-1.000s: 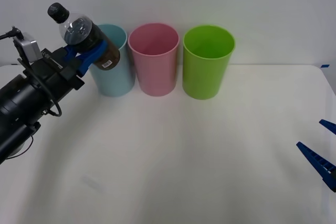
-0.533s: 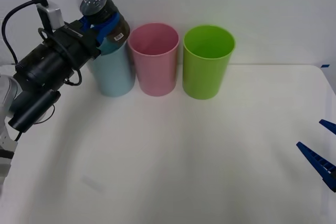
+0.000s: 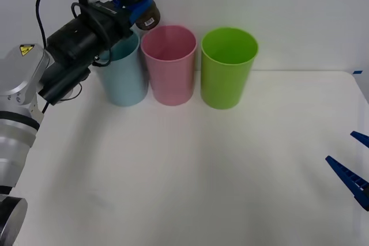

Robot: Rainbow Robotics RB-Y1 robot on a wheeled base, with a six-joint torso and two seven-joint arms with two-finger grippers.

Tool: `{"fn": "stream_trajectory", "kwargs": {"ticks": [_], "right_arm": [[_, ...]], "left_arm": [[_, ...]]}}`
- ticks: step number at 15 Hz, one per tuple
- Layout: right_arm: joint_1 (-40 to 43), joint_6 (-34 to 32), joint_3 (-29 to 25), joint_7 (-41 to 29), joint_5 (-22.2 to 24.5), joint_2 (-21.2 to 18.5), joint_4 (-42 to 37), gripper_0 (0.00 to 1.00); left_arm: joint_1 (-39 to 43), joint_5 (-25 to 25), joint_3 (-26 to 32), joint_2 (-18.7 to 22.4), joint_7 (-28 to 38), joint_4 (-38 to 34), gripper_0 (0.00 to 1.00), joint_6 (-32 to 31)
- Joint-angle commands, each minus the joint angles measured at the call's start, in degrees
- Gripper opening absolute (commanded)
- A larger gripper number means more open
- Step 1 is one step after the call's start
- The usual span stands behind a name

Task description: Grasp the object on the table and drop it into the matching bin: aluminum can to the light blue bin, PET bottle to the pink bin.

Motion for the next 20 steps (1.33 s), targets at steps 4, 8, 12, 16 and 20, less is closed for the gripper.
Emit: {"fn": "stream_trajectory", "kwargs": {"ticks": [4,8,12,16,20], "right_arm": [[0.0,0.0,0.0,0.0,0.0,0.0,0.0,1.0],[0.0,0.0,0.0,0.0,0.0,0.0,0.0,1.0],[0.0,0.0,0.0,0.0,0.0,0.0,0.0,1.0],[0.0,0.0,0.0,0.0,0.0,0.0,0.0,1.0],[0.0,0.0,0.0,0.0,0.0,0.0,0.0,1.0]], "left_arm": [[-5.8,-2.4,-1.9,-1.4,0.2,6.3,0.0,0.2],[-5.4,-2.8,-2.4,-1.4,0.1,6.4,0.0,-1.3],[-5.4,-4.7,-2.5,-1.5,0.2,6.4,0.0,-2.5],[-5.4,-5.8,-2.4,-2.8,0.1,6.4,0.0,-2.5],[-5.4,-5.7,-2.4,-2.9,-0.1,6.4,1.0,-2.4]]}}
